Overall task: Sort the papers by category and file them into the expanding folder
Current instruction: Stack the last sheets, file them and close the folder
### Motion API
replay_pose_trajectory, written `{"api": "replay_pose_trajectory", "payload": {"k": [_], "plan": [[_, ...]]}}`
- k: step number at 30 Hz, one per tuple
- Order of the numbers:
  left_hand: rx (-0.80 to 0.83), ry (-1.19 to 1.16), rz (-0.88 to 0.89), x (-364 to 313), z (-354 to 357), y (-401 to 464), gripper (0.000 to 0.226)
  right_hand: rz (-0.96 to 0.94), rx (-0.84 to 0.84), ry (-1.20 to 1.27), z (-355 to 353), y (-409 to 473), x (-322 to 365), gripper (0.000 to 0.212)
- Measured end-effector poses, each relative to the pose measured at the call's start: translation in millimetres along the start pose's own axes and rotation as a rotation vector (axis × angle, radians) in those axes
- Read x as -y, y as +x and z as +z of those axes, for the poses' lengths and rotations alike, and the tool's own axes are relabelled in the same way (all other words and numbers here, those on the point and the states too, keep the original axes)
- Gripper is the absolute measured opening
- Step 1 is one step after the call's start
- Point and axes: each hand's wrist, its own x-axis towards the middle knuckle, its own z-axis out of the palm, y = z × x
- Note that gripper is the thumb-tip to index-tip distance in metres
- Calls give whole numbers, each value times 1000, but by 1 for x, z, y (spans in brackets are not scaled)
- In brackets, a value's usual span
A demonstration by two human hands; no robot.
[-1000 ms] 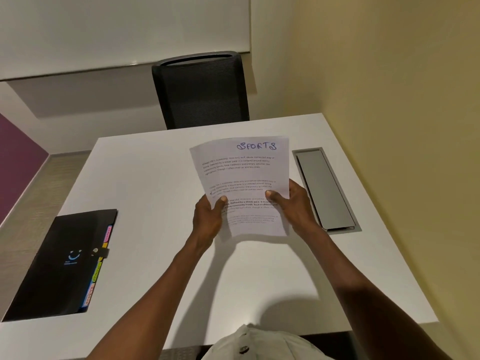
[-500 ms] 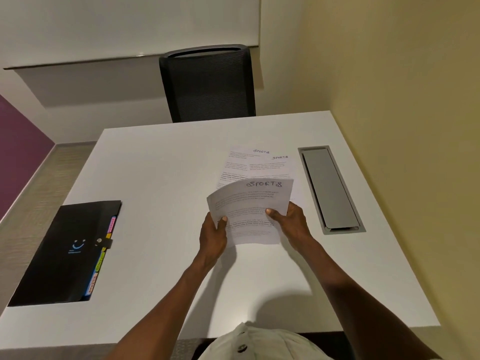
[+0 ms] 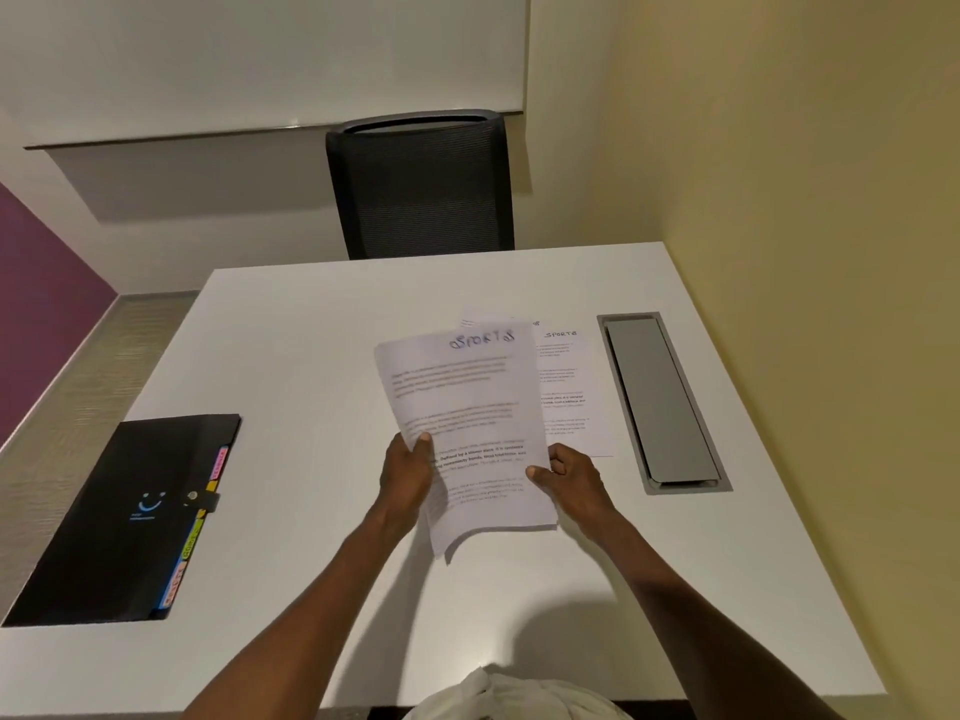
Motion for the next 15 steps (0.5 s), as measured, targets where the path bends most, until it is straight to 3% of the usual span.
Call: {"api": "replay_pose_trajectory", "payload": {"k": [7, 9, 11, 13, 15], "plan": [[41, -253, -177, -15, -21, 22, 10, -62, 69, -108, 11, 24, 21, 6], [61, -238, -205, -14, -27, 30, 10, -44, 73, -164, 17, 33, 26, 14], [40, -197, -211, -11, -33, 41, 10, -59, 19, -340, 21, 47, 24, 29], [4, -162, -210, -12, -38, 52, 10, -47, 21, -570, 20, 62, 17, 30], [-13, -143, -211, -13, -42, 62, 13, 39, 53, -726, 12, 74, 3, 47]]}}
